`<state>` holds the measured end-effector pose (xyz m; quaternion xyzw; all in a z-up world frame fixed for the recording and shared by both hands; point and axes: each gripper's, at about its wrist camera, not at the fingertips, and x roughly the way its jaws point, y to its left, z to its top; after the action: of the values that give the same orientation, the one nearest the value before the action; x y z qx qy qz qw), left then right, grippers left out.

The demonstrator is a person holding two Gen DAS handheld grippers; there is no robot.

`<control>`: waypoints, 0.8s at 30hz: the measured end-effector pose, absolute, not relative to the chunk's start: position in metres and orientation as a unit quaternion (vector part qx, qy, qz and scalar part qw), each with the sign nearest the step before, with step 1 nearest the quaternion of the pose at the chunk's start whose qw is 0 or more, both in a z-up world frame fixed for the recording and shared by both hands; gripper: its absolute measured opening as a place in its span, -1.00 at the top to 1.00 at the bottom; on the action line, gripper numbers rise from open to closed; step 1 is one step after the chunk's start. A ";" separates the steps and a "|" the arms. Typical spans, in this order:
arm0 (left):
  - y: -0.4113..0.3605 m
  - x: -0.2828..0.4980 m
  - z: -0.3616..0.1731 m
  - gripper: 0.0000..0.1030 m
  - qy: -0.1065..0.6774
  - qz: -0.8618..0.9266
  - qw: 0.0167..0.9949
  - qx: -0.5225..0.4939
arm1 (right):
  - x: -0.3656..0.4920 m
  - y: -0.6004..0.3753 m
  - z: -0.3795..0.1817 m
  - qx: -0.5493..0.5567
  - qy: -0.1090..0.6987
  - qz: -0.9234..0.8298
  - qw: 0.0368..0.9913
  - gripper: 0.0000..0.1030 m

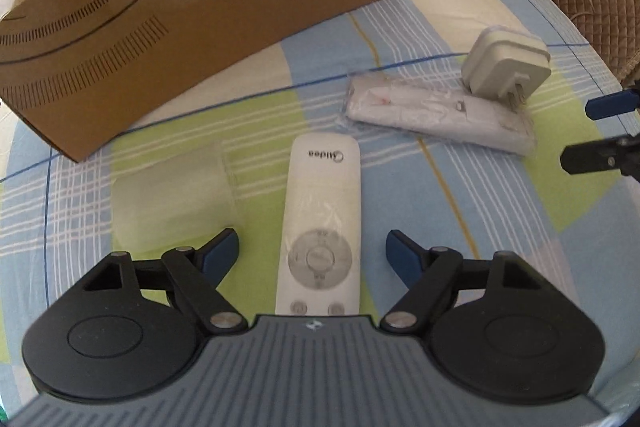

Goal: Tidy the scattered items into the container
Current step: 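Grasp the white Midea remote with left tool while right tool grasps the white plug adapter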

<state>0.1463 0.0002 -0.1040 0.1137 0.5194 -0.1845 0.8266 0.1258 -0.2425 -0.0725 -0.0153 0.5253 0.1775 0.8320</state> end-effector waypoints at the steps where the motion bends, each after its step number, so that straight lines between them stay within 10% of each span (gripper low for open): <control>1: 0.000 0.146 -0.104 -0.41 0.517 -0.183 0.829 0.113 | 0.126 -0.242 -0.072 -0.022 0.520 0.180 0.835 -1.00; 6: 0.004 0.140 -0.098 0.29 0.508 -0.186 0.834 0.110 | 0.131 -0.232 -0.063 -0.082 0.481 0.211 0.847 -1.00; 17: 0.037 0.106 -0.091 0.31 0.531 -0.169 0.824 0.105 | 0.159 -0.202 -0.066 -0.217 0.428 0.304 0.823 -0.99; 20: 0.047 0.101 -0.090 0.30 0.536 -0.157 0.823 0.098 | 0.169 -0.200 -0.069 -0.232 0.438 0.326 0.805 -0.37; 24: 0.053 0.103 -0.089 0.26 0.539 -0.145 0.825 0.086 | 0.183 -0.198 -0.079 -0.246 0.453 0.330 0.791 -0.36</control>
<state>0.1034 0.0532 -0.0892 0.0855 0.5390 -0.1450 0.8253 0.1826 -0.1976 -0.0790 -0.2460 0.4526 0.3296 0.7912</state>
